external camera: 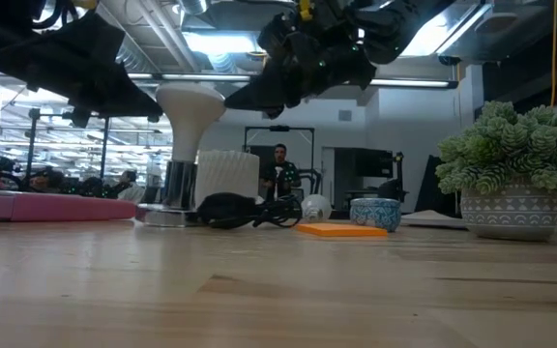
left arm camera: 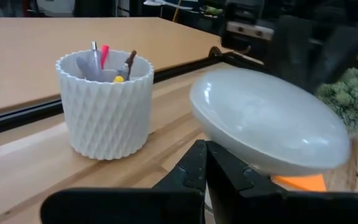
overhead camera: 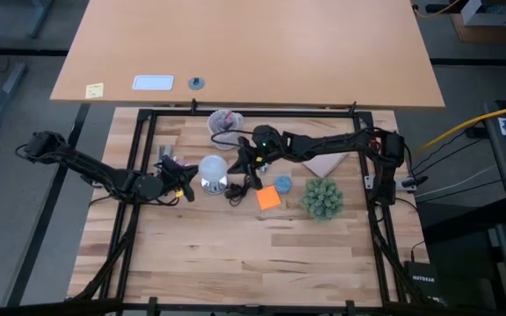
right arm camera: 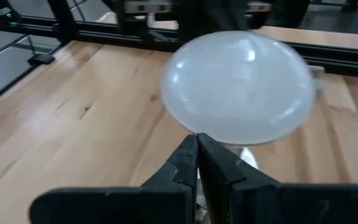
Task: Screw lightbulb
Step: Insert the lightbulb into the silver lamp
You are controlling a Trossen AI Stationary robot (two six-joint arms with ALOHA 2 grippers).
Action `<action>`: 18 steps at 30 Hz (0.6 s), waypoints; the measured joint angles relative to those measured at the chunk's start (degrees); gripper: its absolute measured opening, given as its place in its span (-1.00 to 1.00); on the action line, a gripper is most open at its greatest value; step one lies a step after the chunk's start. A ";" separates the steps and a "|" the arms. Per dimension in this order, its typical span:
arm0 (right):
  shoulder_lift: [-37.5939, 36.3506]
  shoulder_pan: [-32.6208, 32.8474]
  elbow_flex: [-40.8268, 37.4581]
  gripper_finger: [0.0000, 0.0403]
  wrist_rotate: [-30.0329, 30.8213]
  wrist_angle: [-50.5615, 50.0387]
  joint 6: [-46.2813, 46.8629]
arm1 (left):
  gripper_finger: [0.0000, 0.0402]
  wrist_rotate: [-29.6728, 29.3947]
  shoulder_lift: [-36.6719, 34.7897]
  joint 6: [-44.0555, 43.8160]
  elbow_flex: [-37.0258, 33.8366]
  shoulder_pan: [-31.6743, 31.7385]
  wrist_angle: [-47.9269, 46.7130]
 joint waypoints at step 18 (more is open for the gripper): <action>-3.57 0.98 -0.04 -0.91 4.55 -1.98 -0.63 | -1.00 -9.14 -4.45 9.68 0.07 -0.78 -0.13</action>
